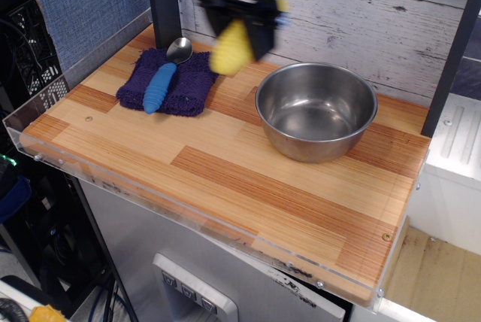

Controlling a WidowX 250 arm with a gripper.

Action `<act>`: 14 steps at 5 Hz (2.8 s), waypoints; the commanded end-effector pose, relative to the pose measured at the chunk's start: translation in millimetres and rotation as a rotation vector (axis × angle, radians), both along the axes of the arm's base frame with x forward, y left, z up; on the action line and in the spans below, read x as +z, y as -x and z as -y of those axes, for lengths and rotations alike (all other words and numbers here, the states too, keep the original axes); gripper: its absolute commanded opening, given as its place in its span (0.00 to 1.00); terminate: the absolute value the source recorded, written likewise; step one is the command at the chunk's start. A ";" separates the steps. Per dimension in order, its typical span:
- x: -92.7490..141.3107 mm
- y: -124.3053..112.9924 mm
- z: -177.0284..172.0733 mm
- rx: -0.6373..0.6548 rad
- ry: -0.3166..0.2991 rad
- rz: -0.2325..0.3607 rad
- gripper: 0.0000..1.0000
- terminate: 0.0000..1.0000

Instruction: Put the corn in the bottom left corner of the table.

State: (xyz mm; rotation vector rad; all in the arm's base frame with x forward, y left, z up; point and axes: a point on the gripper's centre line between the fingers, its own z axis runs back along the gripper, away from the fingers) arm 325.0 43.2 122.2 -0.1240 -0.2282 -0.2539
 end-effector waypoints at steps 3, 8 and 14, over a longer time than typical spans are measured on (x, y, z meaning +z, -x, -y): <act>-8.9 68.7 -158.0 0.141 -0.228 -0.090 0.00 0.00; -73.8 57.5 -144.8 0.198 -0.271 -0.245 0.00 0.00; -89.6 53.6 -165.3 0.200 -0.322 -0.305 0.00 0.00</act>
